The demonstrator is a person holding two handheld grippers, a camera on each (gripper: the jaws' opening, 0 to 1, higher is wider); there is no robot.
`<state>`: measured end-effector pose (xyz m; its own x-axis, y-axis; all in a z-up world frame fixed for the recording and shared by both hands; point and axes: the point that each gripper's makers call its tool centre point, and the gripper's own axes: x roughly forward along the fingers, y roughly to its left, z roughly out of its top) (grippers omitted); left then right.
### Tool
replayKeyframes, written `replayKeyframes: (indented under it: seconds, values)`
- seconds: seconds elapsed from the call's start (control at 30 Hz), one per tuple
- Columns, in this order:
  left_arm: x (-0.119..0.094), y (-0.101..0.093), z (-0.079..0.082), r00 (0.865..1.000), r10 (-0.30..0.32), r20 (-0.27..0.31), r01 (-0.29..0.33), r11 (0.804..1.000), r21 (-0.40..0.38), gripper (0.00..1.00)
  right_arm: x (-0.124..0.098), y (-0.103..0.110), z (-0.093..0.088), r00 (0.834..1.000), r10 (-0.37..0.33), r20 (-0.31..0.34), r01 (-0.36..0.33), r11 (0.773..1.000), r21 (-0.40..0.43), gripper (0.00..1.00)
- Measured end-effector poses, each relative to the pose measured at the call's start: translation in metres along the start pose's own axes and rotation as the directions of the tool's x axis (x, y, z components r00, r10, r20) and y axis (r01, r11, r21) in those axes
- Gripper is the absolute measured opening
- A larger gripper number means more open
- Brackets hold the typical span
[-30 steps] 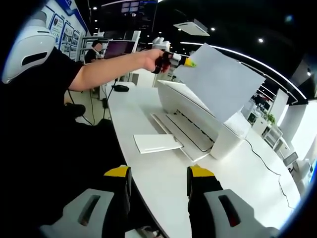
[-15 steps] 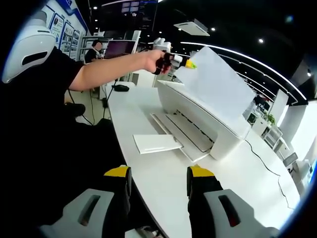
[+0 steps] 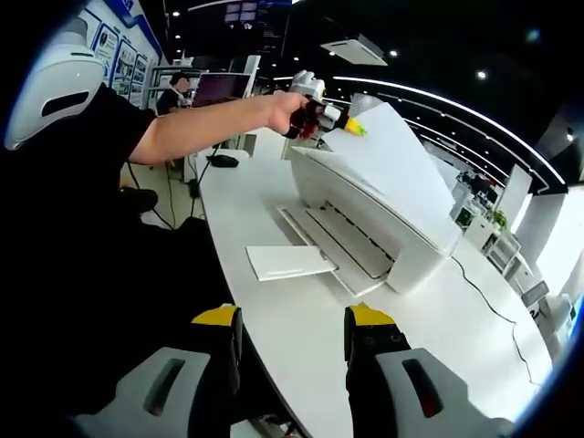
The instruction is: Remove the paper from the printer output slot and place it on top of the printer
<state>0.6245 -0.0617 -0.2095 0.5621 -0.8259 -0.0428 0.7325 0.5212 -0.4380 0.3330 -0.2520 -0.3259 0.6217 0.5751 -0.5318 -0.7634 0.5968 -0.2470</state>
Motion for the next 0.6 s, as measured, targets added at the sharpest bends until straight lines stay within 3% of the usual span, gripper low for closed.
replayKeyframes:
  seconds: [0.6]
  values:
    - [0.0072,0.0056,-0.0086,0.997,0.005,-0.073,-0.002,0.999,0.04,0.05,0.0042,0.0008,-0.0035,1.0,0.01,-0.004,-0.01,1.0,0.007,0.4]
